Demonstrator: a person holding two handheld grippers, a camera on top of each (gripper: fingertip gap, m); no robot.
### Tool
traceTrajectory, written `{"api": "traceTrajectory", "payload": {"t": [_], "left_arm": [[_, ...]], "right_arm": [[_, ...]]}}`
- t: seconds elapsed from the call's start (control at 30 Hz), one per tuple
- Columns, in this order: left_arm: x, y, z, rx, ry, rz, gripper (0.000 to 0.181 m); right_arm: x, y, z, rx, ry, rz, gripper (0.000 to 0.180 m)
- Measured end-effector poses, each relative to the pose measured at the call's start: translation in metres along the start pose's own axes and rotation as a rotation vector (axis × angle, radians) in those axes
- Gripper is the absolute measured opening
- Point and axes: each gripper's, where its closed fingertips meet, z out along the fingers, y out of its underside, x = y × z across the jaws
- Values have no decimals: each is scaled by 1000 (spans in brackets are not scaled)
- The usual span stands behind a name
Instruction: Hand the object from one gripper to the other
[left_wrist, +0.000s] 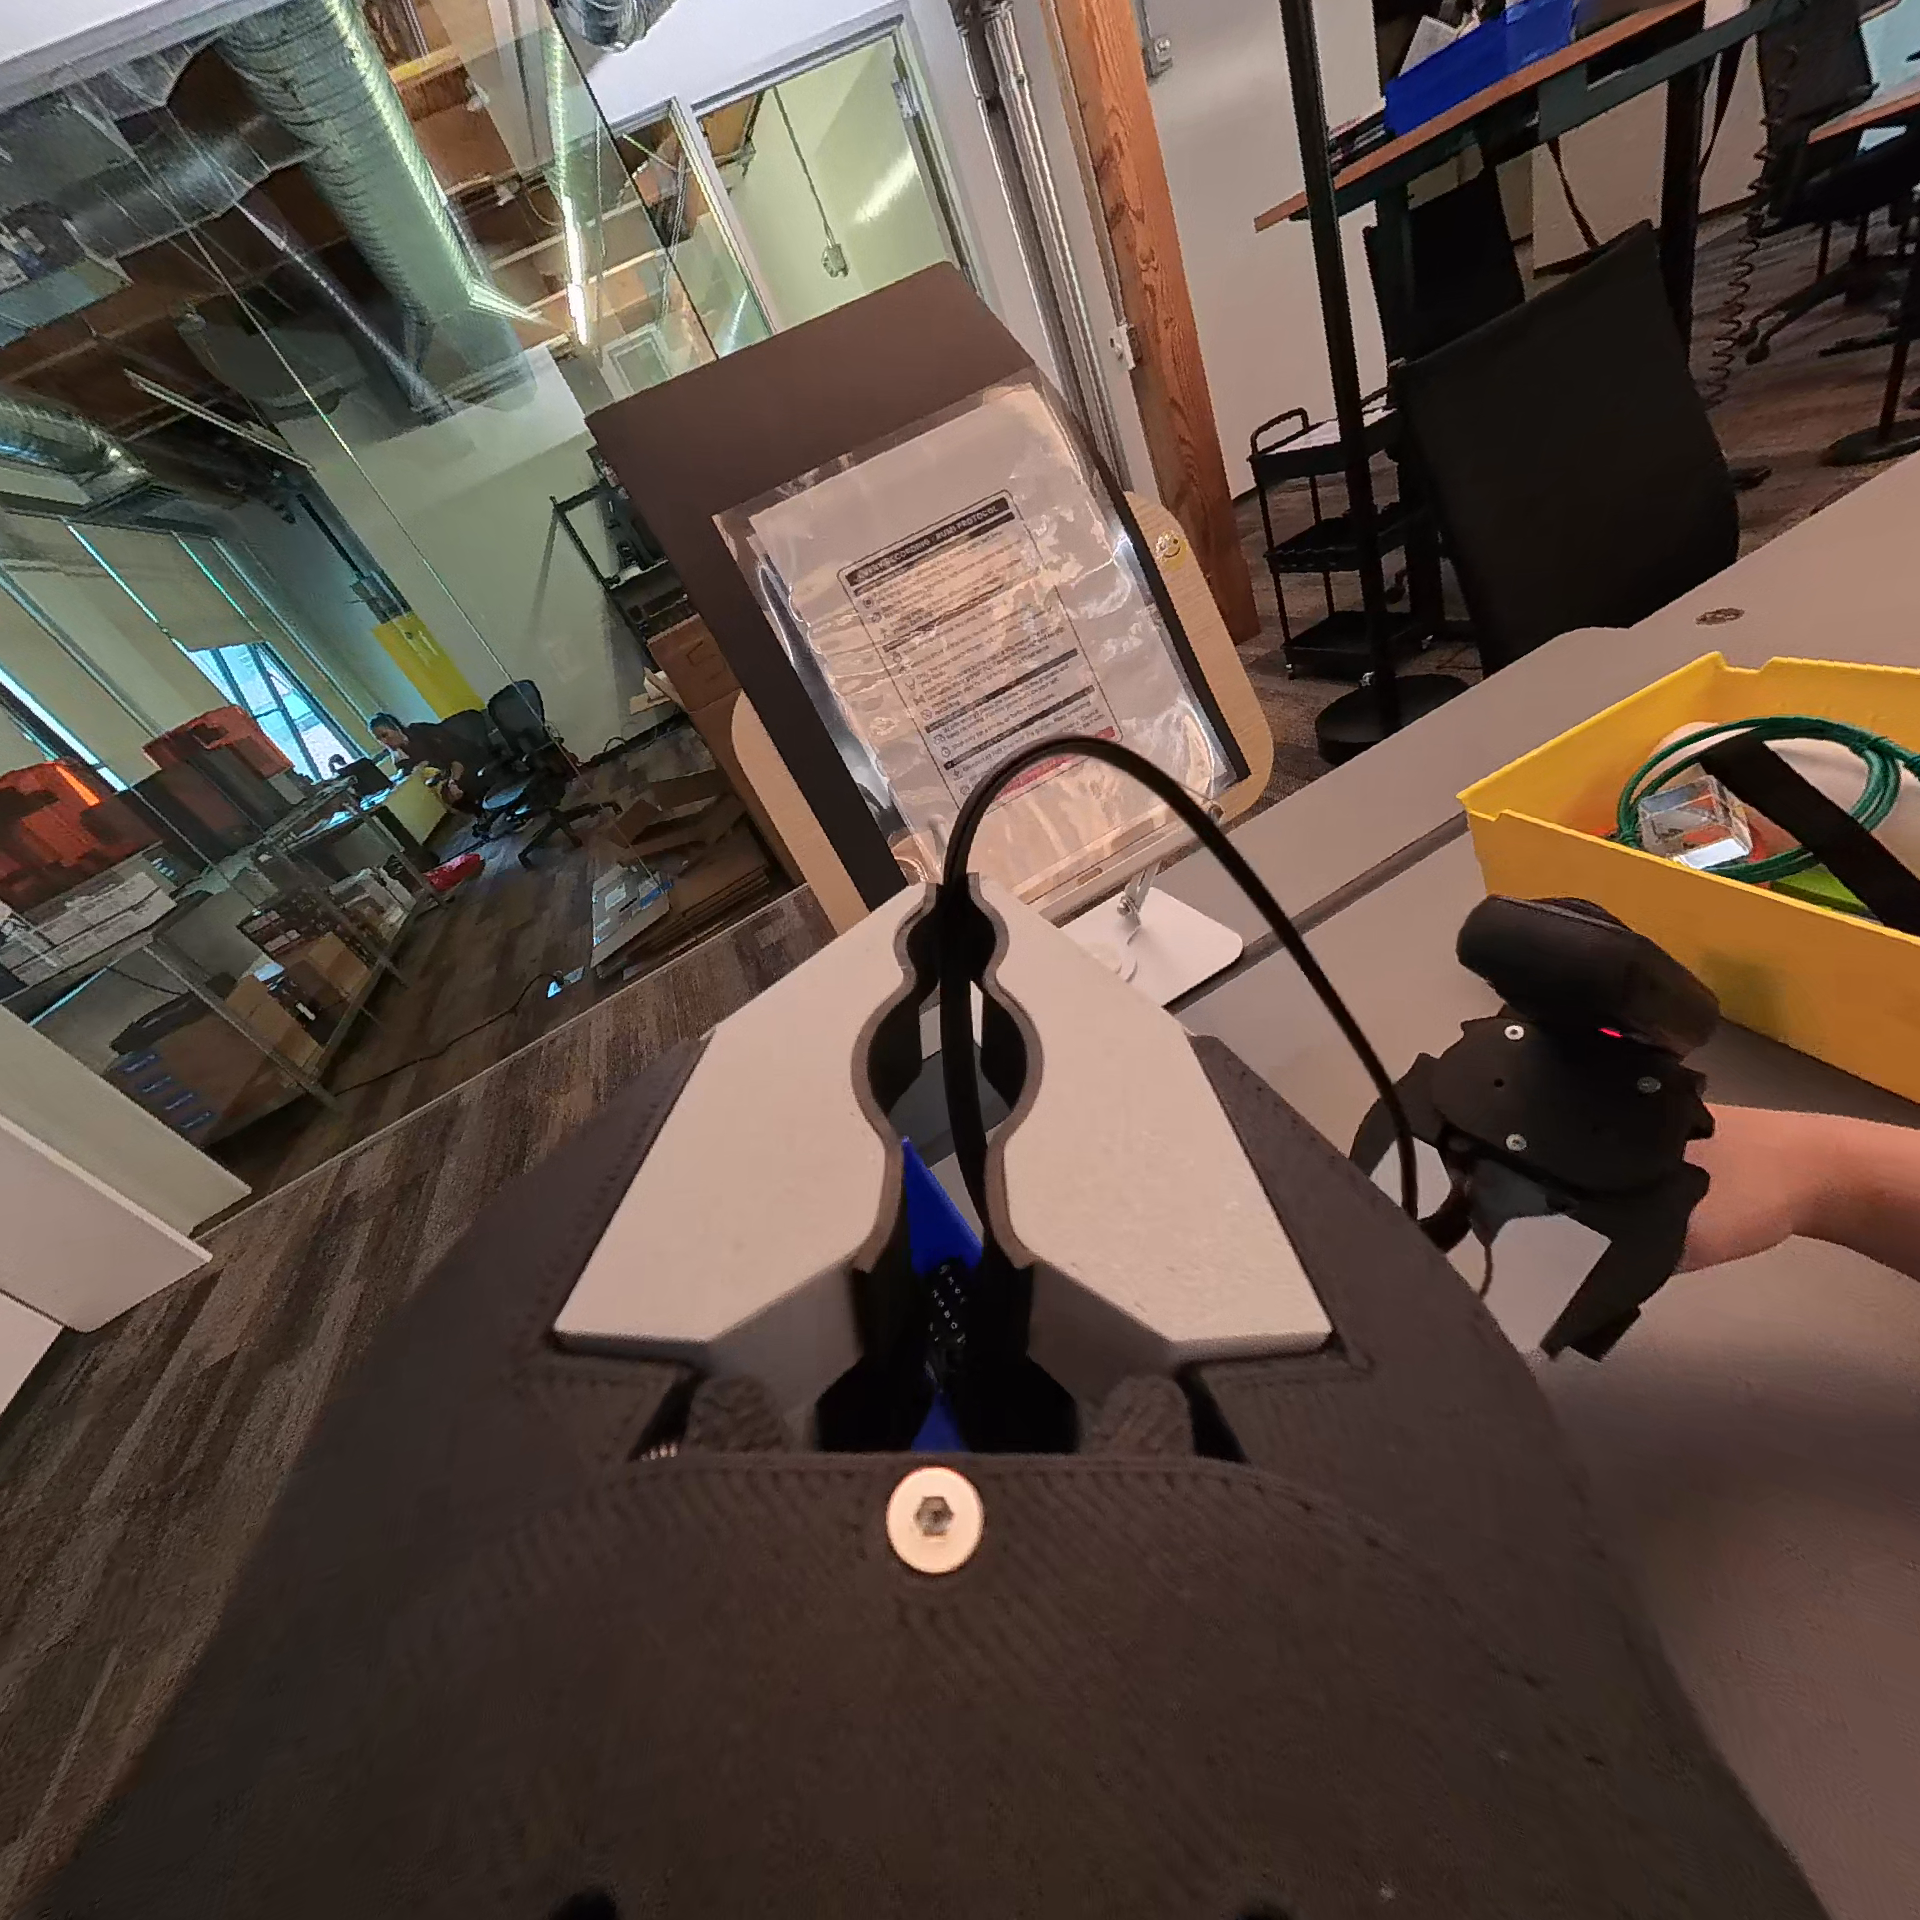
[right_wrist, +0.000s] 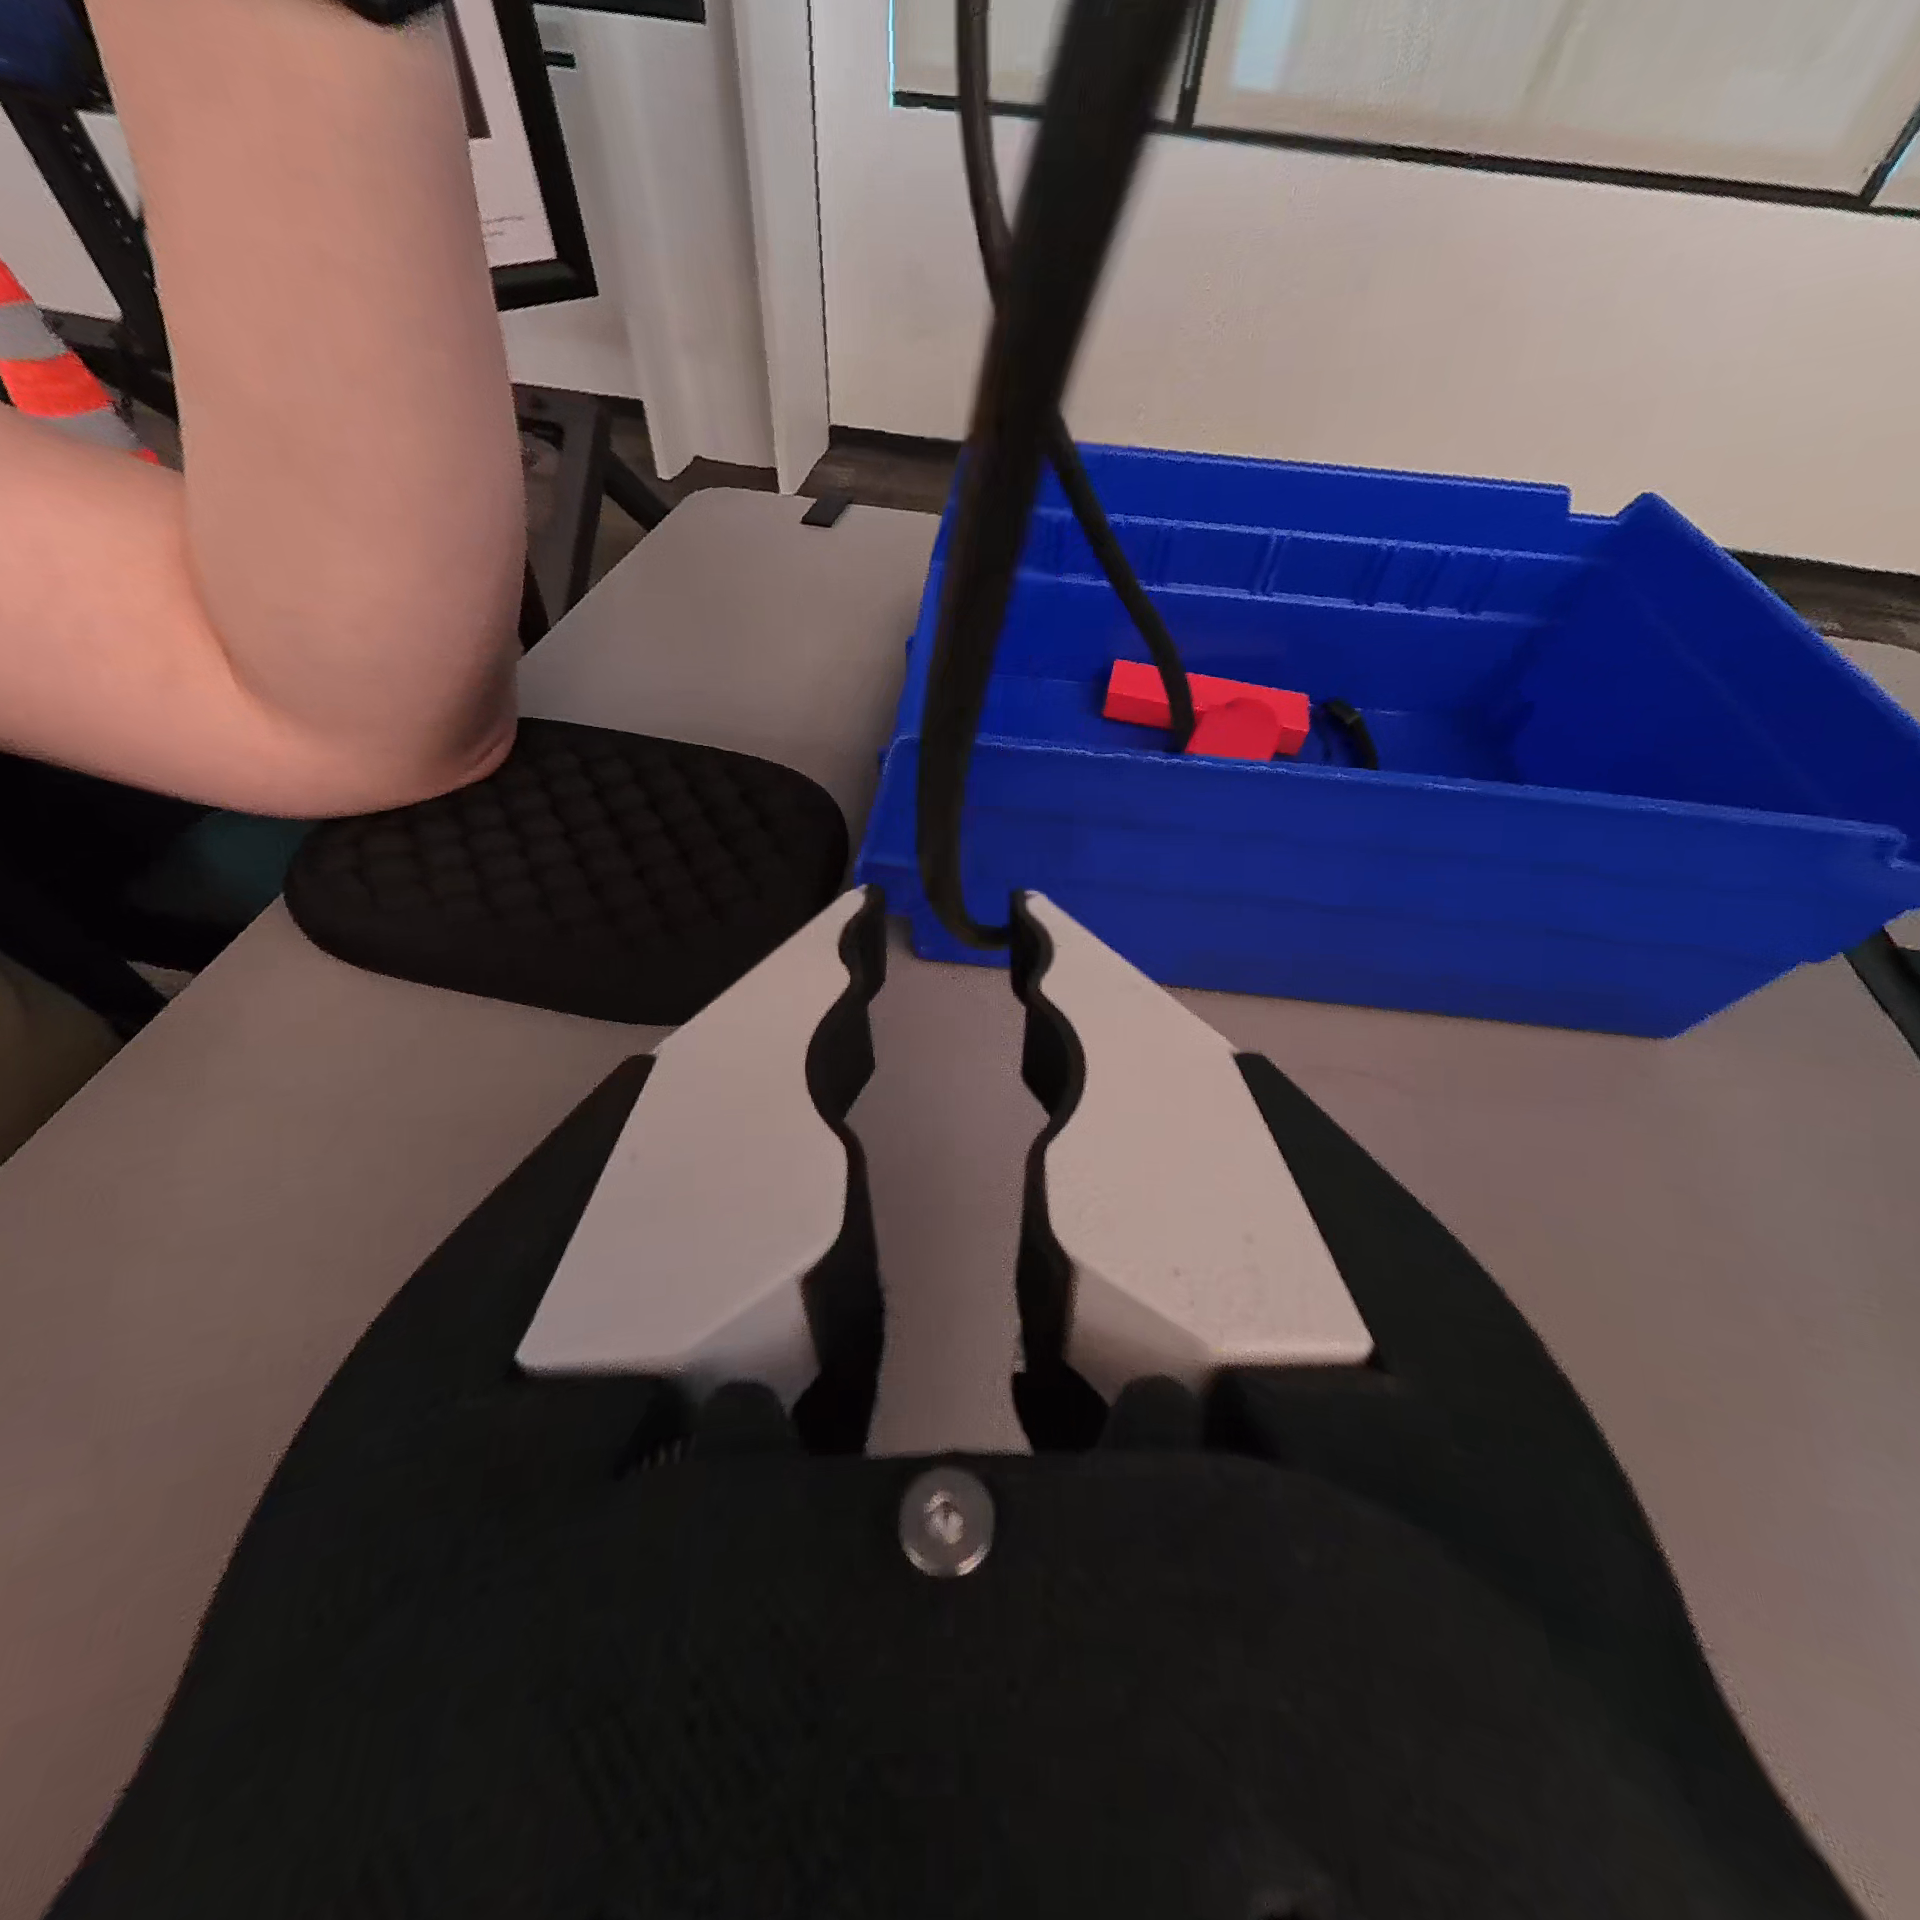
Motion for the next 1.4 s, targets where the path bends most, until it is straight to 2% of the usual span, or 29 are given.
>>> {"api": "traceTrajectory", "payload": {"t": [0.07,0.27,0.4,0.53,0.63,0.77,0.83,0.9,0.93,1.0,1.17,1.27,1.4], "left_arm": [[-1,0,-1,1,-2,-1,1],[-1,1,-1,-6,2,1,1],[8,9,4,-49,41,8,1],[29,11,8,-60,141,-39,1],[52,29,14,-164,250,-105,6],[59,46,27,-252,248,-94,37],[65,48,28,-266,259,-57,50],[70,38,27,-216,259,-9,48],[76,30,26,-173,269,33,41],[91,20,23,-115,286,133,39],[145,11,27,-7,402,350,60],[171,17,32,58,467,467,56],[196,29,37,59,579,473,47]], "right_arm": [[2,3,-1,-10,5,-2,3],[9,5,-3,-38,42,-6,3],[28,-4,-31,-108,157,11,3],[38,-67,-95,96,249,118,3],[37,-104,-147,233,310,192,4],[17,-132,-186,397,176,409,3],[12,-114,-184,255,189,403,3],[5,-89,-178,73,216,307,3],[-6,-79,-173,-3,178,267,3],[-26,-66,-166,-114,114,183,2],[-70,-70,-156,-171,-59,110,2],[-85,-69,-152,-207,-100,72,3],[-97,-70,-147,-239,-129,41,2]]}}
